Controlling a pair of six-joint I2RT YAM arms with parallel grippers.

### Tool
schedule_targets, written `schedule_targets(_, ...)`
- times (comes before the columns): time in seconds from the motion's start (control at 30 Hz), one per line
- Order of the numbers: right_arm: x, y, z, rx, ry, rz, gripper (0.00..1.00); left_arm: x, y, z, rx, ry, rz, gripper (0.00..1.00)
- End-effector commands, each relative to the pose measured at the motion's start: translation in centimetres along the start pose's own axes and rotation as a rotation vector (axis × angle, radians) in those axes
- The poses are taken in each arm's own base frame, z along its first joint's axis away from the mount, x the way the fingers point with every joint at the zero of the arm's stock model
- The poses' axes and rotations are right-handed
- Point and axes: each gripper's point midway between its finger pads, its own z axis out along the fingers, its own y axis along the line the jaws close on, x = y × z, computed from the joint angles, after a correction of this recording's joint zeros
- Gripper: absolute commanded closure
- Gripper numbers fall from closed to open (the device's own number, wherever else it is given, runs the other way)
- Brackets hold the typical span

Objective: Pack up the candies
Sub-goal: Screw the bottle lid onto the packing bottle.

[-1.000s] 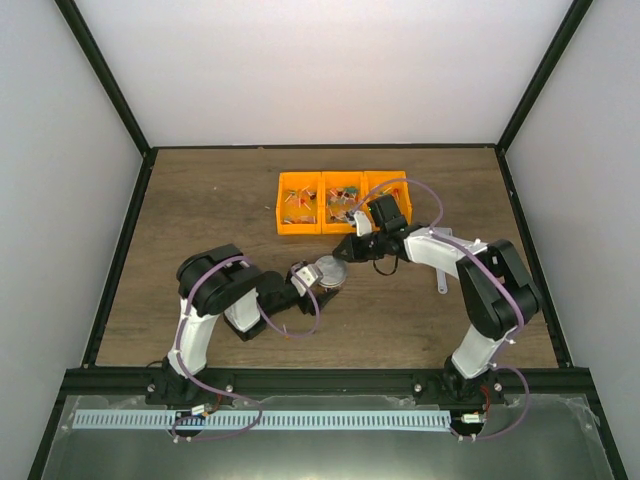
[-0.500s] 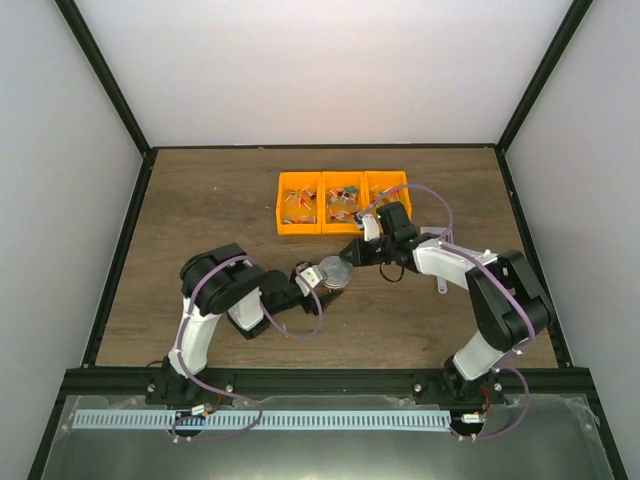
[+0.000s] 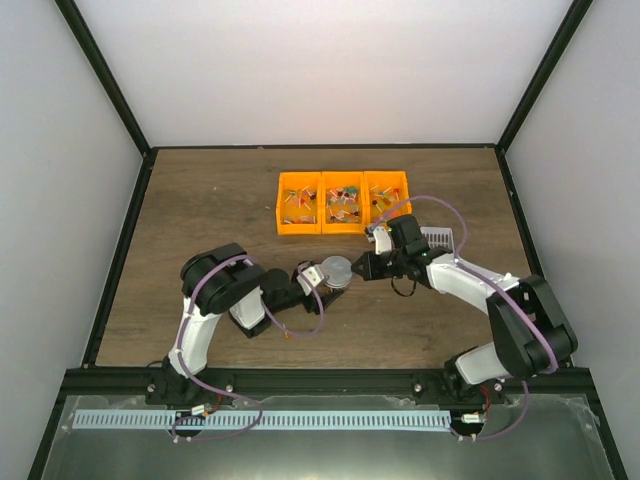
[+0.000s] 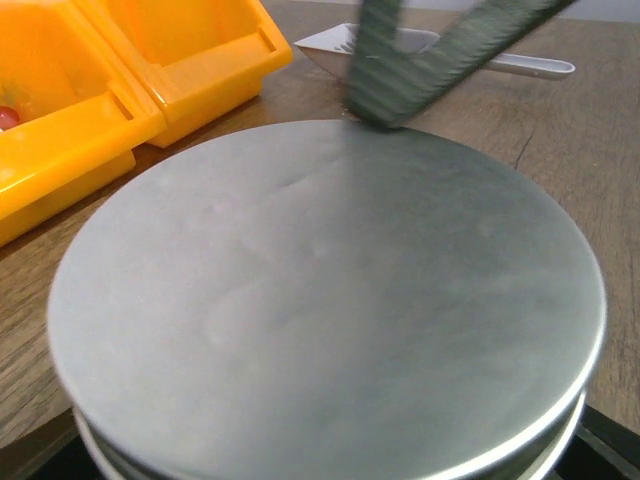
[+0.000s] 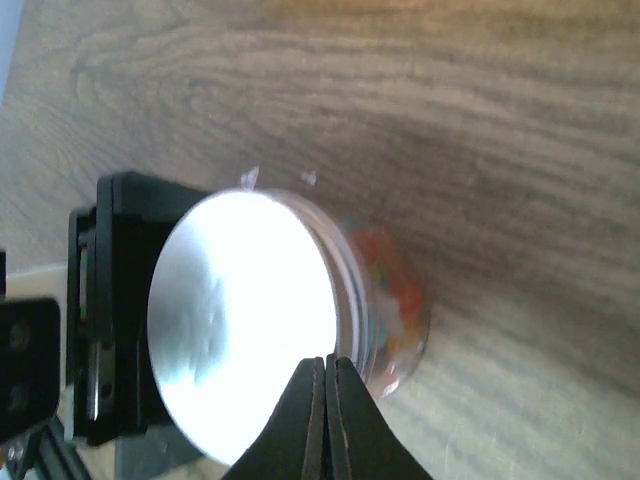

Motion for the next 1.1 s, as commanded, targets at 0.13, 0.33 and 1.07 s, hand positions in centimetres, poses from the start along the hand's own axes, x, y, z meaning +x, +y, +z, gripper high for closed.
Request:
schedule_targets(0.13,4.0,2.0,-2.3,-0.050,0.155,0.081,0.99,2.8,1.5,0.0,-0.054,0.098,-0.032,0.19)
schedule_targets(0.33,-1.8,2.1,-3.5,-0.020,-0.003,0.063,0.79,2.6,0.3,-0.6,-0.009,0.097,-0.043,0.19)
schedule_targets(1.07,-4.9,0.3,2.2,0.017,0.082,-0.090,0.77,3.6,-1.5,-1.0,0.084,0.122,-0.062,0.19)
